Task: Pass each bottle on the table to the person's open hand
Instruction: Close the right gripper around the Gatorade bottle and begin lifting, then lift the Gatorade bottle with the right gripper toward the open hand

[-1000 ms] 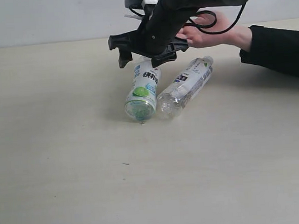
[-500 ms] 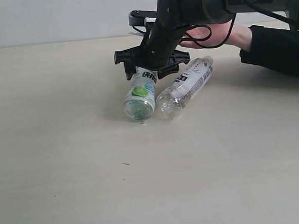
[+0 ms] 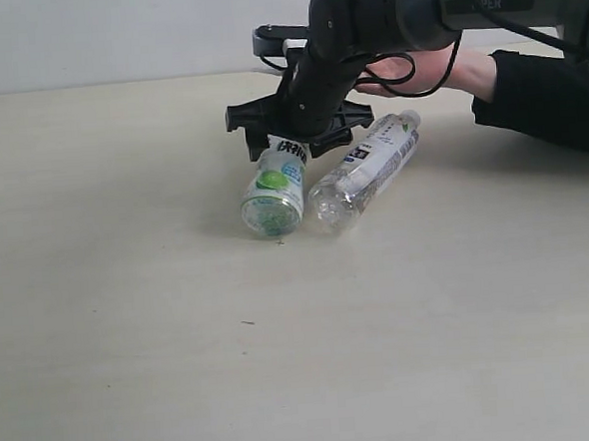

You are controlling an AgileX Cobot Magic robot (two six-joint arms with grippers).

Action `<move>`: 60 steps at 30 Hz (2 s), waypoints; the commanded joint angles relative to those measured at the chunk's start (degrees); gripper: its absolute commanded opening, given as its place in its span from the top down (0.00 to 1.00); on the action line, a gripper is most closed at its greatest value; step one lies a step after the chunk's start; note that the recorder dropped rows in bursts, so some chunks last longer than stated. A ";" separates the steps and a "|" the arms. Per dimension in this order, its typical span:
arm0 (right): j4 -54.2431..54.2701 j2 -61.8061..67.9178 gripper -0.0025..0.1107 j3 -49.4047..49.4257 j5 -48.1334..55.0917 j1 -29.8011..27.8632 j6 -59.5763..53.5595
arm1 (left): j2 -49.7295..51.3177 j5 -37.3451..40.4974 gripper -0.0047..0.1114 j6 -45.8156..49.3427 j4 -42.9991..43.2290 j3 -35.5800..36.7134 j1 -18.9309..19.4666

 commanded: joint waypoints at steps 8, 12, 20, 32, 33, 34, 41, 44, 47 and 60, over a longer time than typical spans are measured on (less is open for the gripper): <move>4.13 -0.04 0.31 -0.62 0.21 0.08 -7.34 | -0.27 -0.42 0.94 -0.16 0.19 0.18 -0.06; 4.28 -0.04 0.31 -0.62 1.02 0.08 -10.01 | -0.27 -0.42 0.94 -0.16 0.19 0.18 -0.06; 4.27 -0.04 0.31 -0.62 2.04 0.08 -12.54 | -0.27 -0.42 0.94 -0.16 0.19 0.18 -0.06; 6.87 -0.04 0.31 -0.62 4.48 0.08 -21.79 | -0.27 -0.42 0.94 -0.16 0.19 0.18 -0.06; 7.61 -0.04 0.31 -0.62 3.66 0.08 -21.81 | -0.27 -0.42 0.94 -0.16 0.19 0.18 -0.06; 8.28 -0.04 0.31 -0.62 2.83 0.08 -21.81 | -0.27 -0.42 0.94 -0.16 0.19 0.18 -0.06; 9.31 1.19 0.33 -0.62 1.08 0.08 -20.19 | -0.27 -0.42 0.94 -0.16 0.19 0.18 -0.06; 9.71 2.30 0.33 -0.62 1.08 0.19 -18.76 | -0.27 -0.42 0.94 -0.16 0.19 0.18 -0.06; 9.58 2.78 0.33 -0.62 0.04 0.66 -18.88 | -0.27 -0.42 0.94 -0.16 0.19 0.18 -0.06; 11.00 2.56 0.80 -0.62 -2.51 1.39 -18.98 | -0.27 -0.42 0.94 -0.16 0.19 0.18 -0.06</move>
